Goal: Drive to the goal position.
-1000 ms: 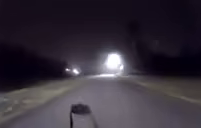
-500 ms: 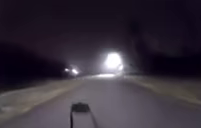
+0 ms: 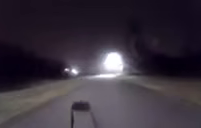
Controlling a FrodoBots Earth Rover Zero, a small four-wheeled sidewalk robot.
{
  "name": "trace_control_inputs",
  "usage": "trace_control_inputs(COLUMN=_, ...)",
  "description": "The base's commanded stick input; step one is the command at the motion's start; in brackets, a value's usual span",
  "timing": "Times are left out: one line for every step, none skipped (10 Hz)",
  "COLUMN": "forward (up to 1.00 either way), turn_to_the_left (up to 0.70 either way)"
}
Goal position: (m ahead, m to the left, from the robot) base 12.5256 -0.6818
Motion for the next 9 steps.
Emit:
trace_control_inputs(forward=1.00, turn_to_the_left=0.03)
trace_control_inputs(forward=1.00, turn_to_the_left=0.03)
trace_control_inputs(forward=1.00, turn_to_the_left=0.03)
trace_control_inputs(forward=1.00, turn_to_the_left=0.03)
trace_control_inputs(forward=1.00, turn_to_the_left=0.03)
trace_control_inputs(forward=1.00, turn_to_the_left=0.03)
trace_control_inputs(forward=1.00, turn_to_the_left=0.03)
trace_control_inputs(forward=1.00, turn_to_the_left=0.03)
trace_control_inputs(forward=1.00, turn_to_the_left=0.03)
